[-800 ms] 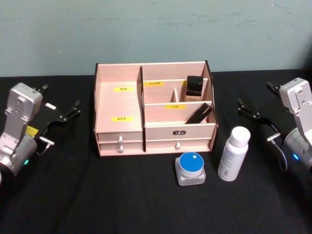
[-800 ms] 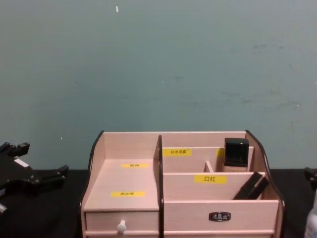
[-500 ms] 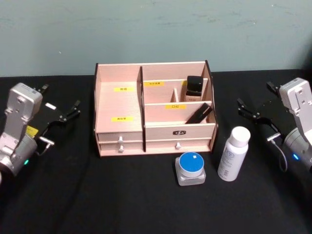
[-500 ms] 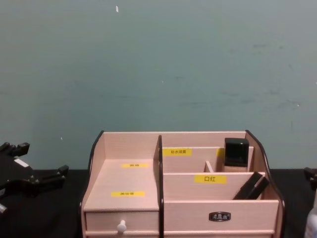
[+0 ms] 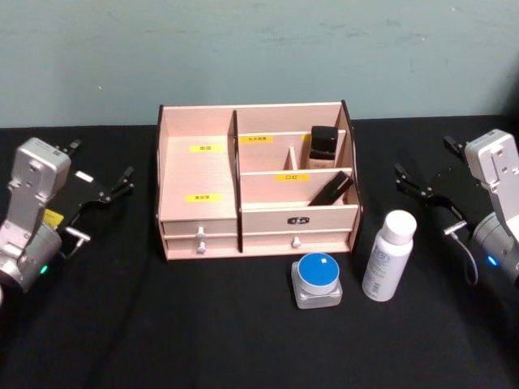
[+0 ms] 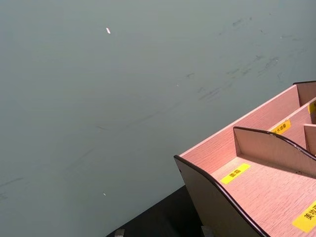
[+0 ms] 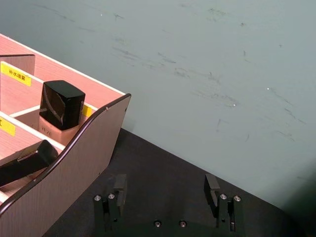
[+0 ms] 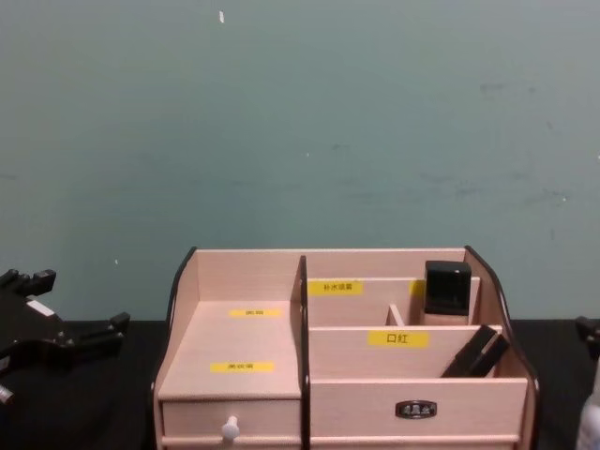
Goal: Pick up the facial cleanser and watermelon frost from the table and place them into the tiered storage box.
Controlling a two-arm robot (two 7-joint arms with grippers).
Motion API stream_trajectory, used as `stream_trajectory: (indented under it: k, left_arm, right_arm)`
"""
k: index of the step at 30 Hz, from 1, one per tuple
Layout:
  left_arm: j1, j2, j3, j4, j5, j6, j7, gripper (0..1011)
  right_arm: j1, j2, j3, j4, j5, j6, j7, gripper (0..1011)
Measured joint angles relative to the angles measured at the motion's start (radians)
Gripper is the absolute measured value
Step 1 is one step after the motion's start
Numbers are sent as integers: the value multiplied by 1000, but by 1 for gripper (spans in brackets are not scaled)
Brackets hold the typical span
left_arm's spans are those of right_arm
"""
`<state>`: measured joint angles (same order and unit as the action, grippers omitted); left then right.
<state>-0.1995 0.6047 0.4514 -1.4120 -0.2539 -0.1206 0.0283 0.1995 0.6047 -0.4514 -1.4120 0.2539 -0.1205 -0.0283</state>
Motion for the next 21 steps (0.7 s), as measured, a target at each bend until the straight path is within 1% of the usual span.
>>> stream_trajectory:
  k: [8, 9, 12, 17, 18, 21]
  left_arm:
    - [0, 0, 0, 0, 0, 0, 0, 1001]
    - [0, 0, 0, 0, 0, 0, 0, 1001]
    - [0, 0, 0, 0, 0, 0, 0, 1001]
    - [0, 0, 0, 0, 0, 0, 0, 1001]
    - [0, 0, 0, 0, 0, 0, 0, 1001]
    - [0, 0, 0, 0, 0, 0, 0, 1001]
  right_arm:
    - [0, -1, 2, 1, 0, 0, 3, 1002]
    - [1, -4, 13, 7, 13, 0, 13, 1002]
    - [-7, -4, 32, 3, 31, 2, 25, 1002]
    - [-56, 28, 70, -64, 41, 22, 29, 1002]
    - [-76, 43, 86, -98, 47, 32, 29, 1003]
    - [-110, 65, 112, -155, 62, 53, 29, 1002]
